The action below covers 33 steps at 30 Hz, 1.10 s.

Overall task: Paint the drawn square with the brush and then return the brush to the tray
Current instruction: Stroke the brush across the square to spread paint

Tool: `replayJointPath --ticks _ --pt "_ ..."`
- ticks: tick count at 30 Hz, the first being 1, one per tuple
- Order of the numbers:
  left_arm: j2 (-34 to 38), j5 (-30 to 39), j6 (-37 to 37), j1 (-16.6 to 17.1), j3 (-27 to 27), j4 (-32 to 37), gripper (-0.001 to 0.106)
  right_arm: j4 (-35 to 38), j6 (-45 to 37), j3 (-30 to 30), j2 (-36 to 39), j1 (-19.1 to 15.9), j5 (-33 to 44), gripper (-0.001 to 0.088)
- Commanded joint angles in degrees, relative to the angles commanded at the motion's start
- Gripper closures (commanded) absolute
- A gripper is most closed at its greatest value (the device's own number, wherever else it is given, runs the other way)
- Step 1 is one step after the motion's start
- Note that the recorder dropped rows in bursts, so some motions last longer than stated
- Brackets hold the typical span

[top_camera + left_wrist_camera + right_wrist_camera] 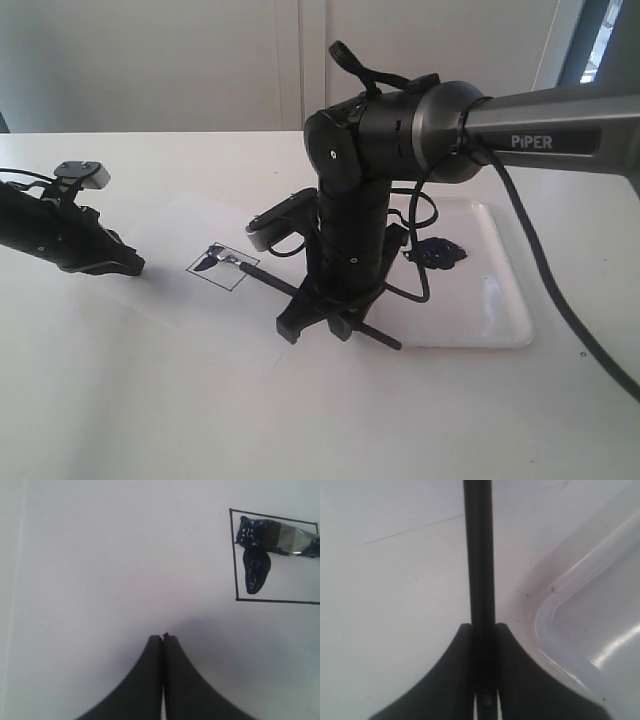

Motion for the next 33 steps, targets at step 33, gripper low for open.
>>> replayJointPath --ticks 33 --pt "0.0 0.0 0.0 0.0 0.0 0.0 0.105 -1.9 3.3 0.0 0.0 0.0 -0.8 0.0868"
